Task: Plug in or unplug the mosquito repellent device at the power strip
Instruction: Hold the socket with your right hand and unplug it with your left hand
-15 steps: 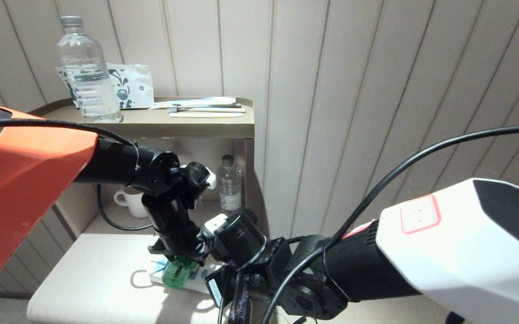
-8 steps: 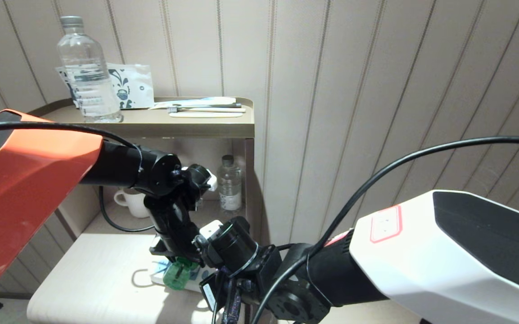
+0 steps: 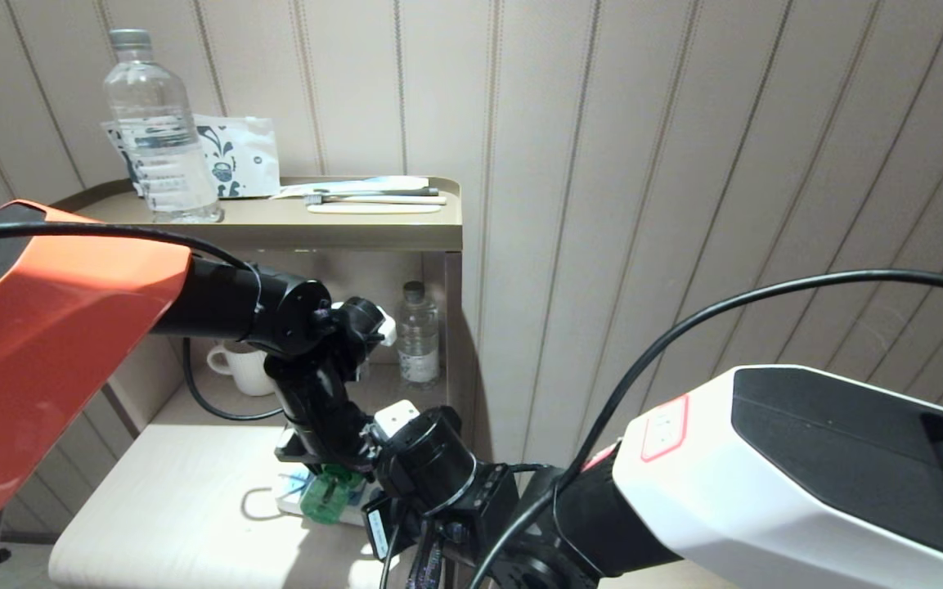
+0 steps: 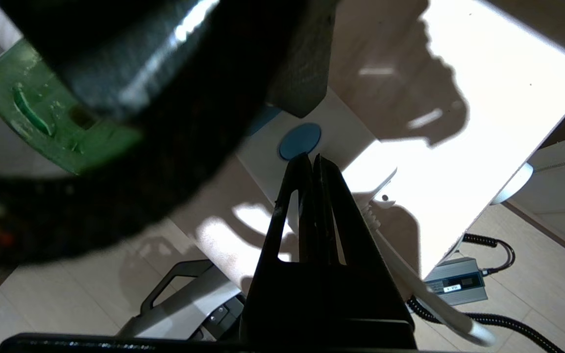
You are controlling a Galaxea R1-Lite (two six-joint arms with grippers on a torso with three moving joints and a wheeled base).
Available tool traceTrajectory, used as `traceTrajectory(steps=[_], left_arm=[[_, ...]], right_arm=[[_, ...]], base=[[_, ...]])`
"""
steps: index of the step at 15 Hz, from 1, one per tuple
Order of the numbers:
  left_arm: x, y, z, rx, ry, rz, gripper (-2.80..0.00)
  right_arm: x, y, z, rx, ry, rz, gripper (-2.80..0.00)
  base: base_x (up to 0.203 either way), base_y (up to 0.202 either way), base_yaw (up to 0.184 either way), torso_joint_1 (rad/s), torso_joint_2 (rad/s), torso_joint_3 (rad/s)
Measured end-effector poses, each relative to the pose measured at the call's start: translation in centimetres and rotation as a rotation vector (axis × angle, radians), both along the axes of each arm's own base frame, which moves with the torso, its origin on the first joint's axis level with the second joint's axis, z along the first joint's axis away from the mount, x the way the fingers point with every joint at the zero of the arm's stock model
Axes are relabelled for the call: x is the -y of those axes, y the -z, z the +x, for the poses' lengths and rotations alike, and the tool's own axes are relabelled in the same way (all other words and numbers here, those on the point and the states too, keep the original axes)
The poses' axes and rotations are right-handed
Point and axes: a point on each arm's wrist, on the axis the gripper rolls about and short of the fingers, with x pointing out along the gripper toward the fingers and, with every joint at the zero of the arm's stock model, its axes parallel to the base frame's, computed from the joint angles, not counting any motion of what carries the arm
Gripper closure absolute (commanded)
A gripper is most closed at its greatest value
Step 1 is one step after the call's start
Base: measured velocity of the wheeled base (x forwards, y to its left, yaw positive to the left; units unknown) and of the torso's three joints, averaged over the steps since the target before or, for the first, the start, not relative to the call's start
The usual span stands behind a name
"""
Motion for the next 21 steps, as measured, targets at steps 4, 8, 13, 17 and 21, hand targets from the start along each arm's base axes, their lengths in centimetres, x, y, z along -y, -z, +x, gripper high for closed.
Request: traceTrajectory(steps=[4,8,13,17,21], left_arm=[[0.2,0.5,0.3,0.000,-0.020,-0.002,0.00],[0.3,0.7,0.5,-0.001,-0.022,-0.002,0.00],[0.3,0.9,0.6,-0.003,-0.022,-0.001,0.00],[0.4,0.8,0.7,0.000,-0.022,-0.003,0.00],[0.4,0.6,0.9,0.008,-0.023,-0.008,0.00]], right_arm=[[0.6,0.7,-0.3,0.014,0.004,0.026,0.00],[0.7,1.0,-0.4,0.012,0.004,0.023,0.00],[0.6,1.3,-0.5,0.008,0.000,0.019,0.00],[0.6,1.7,-0.6,0.002,-0.003,0.012,0.00],[0.5,2.6,-0.8,-0.006,-0.008,-0.002,0.00]], base=[[0.000,0.000,0.000,0.000,0.00,0.000],[0.000,0.000,0.000,0.000,0.00,0.000],[0.000,0.000,0.000,0.000,0.00,0.000],[0.000,0.000,0.000,0.000,0.00,0.000],[0.000,0.000,0.000,0.000,0.00,0.000]])
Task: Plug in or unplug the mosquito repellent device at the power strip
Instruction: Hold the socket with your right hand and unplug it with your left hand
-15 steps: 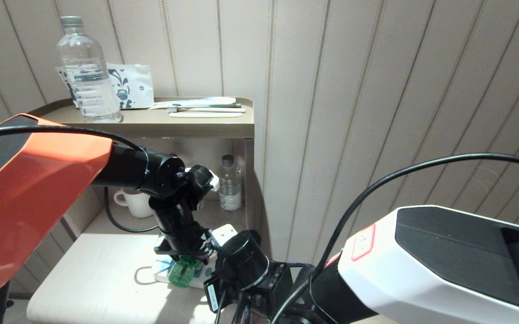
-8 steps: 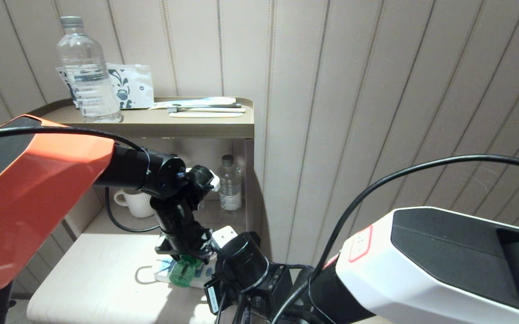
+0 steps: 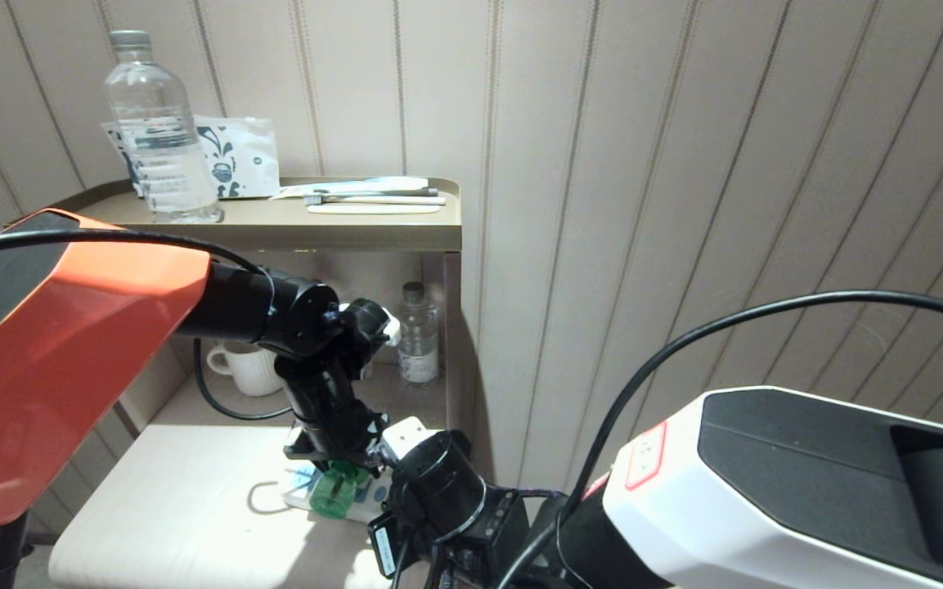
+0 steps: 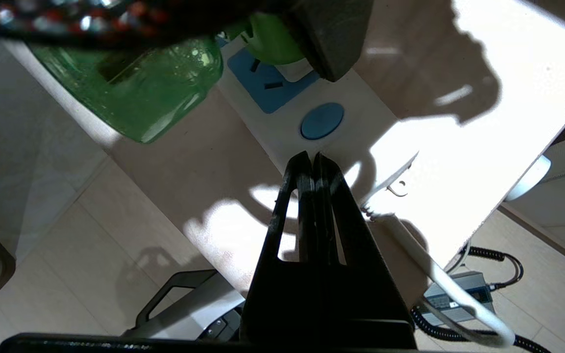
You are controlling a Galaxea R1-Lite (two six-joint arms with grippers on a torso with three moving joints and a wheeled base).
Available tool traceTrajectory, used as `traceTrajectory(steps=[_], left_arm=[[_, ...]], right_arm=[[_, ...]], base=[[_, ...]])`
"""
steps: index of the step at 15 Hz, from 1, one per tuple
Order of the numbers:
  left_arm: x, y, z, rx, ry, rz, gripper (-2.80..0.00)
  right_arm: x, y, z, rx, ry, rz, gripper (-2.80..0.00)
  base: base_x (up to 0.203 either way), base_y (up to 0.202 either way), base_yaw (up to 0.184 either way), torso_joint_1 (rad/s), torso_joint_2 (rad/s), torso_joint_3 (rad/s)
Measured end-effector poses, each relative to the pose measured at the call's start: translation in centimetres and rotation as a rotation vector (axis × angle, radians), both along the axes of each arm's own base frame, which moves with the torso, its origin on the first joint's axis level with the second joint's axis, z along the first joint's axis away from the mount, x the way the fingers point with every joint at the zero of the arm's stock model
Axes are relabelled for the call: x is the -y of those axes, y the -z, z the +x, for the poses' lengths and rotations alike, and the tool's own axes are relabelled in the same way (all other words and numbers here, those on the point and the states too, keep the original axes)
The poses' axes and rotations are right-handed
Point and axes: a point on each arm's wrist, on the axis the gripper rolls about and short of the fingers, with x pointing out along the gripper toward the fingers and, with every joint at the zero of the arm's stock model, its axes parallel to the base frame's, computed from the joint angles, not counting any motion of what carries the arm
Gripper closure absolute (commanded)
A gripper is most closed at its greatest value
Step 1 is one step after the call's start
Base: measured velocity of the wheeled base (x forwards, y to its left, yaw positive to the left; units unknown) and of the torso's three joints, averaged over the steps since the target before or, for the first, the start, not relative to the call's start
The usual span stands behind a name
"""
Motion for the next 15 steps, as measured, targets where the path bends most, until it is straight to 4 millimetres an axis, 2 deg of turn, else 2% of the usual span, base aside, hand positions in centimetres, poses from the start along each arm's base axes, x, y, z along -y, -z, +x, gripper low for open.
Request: traceTrajectory(steps=[7,15], left_arm=[[0.1,-0.6,0.5,0.024,-0.004,-0.012,0.00],[-0.6,-0.2,0.8,0.015,-0.022,-0.005,0.00]], right_arm=[[0.4,1.7,-0.1,-0.028,0.001,-0.041,0.00],[0.4,1.5,-0.1,-0.014,0.001,-0.032,0.00]], base=[[0.000,0.000,0.000,0.000,0.00,0.000],[0.000,0.000,0.000,0.000,0.00,0.000]])
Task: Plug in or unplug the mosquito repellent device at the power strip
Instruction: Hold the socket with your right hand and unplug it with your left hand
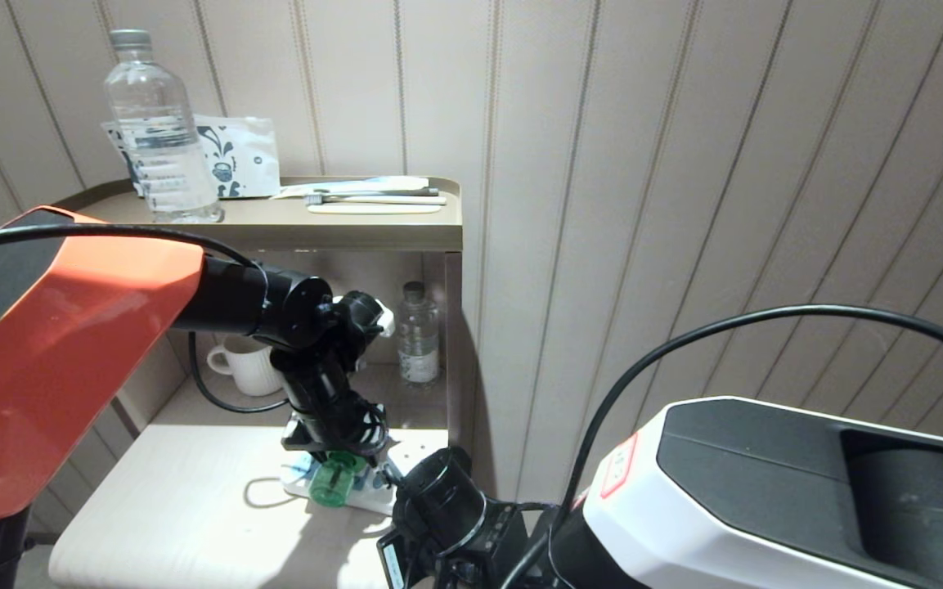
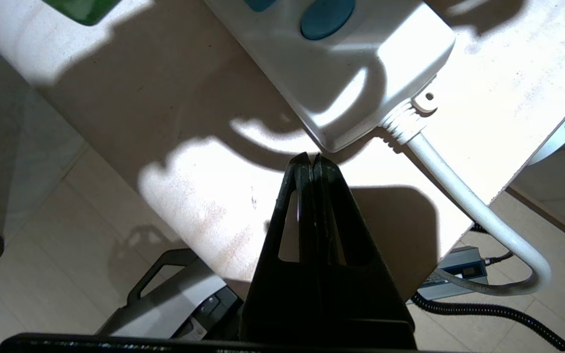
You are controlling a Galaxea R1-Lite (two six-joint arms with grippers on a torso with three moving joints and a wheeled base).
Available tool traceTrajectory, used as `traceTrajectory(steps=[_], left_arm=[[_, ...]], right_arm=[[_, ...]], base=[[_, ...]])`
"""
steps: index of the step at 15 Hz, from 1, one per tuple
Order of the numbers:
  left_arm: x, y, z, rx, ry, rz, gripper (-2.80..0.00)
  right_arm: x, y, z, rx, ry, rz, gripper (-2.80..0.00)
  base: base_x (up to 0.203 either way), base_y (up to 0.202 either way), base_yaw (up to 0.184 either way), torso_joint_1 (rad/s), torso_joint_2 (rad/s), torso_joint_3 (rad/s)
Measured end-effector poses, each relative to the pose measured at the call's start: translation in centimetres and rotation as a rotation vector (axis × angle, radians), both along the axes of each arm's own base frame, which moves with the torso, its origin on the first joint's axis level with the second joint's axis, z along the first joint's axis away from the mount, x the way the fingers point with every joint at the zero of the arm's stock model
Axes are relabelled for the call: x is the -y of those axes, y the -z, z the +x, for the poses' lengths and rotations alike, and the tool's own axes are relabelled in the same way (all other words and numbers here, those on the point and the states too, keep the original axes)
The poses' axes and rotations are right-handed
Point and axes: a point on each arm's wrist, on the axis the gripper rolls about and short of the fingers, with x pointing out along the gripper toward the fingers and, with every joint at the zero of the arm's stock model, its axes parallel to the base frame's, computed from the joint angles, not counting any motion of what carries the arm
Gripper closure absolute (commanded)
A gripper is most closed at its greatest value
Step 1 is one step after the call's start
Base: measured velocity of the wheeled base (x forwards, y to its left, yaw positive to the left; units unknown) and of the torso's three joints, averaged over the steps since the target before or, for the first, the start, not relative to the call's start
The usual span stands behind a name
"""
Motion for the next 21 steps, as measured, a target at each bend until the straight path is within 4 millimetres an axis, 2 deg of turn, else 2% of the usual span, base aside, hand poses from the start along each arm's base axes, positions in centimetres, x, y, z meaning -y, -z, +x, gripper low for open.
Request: traceTrajectory(steps=[4,7,13,21], left_arm=[[0.0,0.2,0.1,-0.004,0.000,0.001,0.00],[0.1,0.3,0.2,-0.004,0.000,0.001,0.00],[0.1,0.3,0.2,-0.003,0.000,0.001,0.00],[0.1,0.3,0.2,-0.005,0.000,0.001,0.00]], right_arm=[[-0.2,-2.3,0.2,0.063,-0.003,0.083,0.00],[-0.2,-3.1,0.3,0.078,0.001,0.101,0.00],[-0.1,-2.1,1.3,0.074,0.020,0.088,0.00],[-0.1,-0.8,1.3,0.056,0.021,0.066,0.00]], base=[[0.000,0.000,0.000,0.000,0.00,0.000],[0.000,0.000,0.000,0.000,0.00,0.000],[0.000,0.000,0.000,0.000,0.00,0.000],[0.000,0.000,0.000,0.000,0.00,0.000]])
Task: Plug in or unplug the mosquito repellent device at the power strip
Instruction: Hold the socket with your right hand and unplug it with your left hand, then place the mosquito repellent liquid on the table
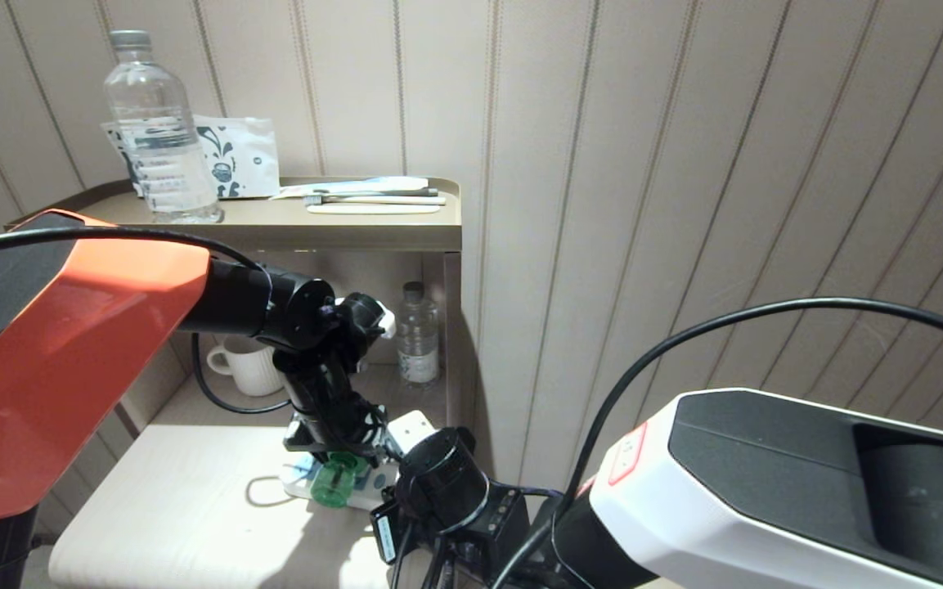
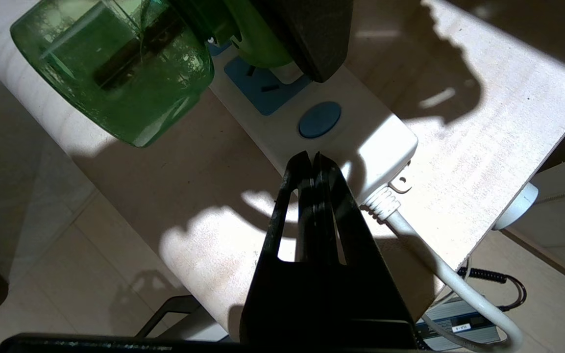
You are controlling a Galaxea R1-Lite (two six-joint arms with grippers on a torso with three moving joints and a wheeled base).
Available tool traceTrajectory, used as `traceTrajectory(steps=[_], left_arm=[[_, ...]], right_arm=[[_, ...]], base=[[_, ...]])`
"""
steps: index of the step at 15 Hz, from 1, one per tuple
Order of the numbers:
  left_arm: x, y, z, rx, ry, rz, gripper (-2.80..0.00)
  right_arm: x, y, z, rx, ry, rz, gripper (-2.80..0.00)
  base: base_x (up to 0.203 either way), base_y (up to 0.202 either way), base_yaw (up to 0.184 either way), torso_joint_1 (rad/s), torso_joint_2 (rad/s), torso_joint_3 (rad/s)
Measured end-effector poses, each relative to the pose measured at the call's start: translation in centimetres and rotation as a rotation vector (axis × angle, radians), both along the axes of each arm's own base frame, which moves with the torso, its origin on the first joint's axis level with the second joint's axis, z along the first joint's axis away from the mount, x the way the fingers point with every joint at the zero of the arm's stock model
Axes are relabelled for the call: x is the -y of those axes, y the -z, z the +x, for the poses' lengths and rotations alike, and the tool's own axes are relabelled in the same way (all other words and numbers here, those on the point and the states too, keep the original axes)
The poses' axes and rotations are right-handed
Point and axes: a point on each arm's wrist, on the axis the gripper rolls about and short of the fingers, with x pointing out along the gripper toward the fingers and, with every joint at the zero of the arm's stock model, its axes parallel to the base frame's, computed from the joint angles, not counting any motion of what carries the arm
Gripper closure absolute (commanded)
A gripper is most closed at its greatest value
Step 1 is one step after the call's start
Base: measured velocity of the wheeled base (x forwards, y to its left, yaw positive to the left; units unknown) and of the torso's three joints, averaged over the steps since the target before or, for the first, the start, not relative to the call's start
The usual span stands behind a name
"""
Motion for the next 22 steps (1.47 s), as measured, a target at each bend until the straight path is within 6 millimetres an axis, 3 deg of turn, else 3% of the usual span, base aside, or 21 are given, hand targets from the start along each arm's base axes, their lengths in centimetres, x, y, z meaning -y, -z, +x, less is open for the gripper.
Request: traceTrajectory(steps=[7,15,22], left_arm=[[-0.1,-0.5,-0.2,0.006,0.001,0.000,0.00],[-0.4,-1.7,-0.4,0.032,-0.004,-0.011,0.00],[-2.2,-6.4,-2.2,0.100,-0.025,-0.036,0.00]], right_arm=[[0.2,1.6,-0.1,-0.026,0.000,-0.035,0.00],[0.2,1.8,-0.2,-0.031,-0.001,-0.044,0.00],[0.4,0.3,-0.3,-0.012,-0.002,-0.024,0.00]], base=[[0.000,0.000,0.000,0.000,0.00,0.000],[0.000,0.000,0.000,0.000,0.00,0.000],[0.000,0.000,0.000,0.000,0.00,0.000]])
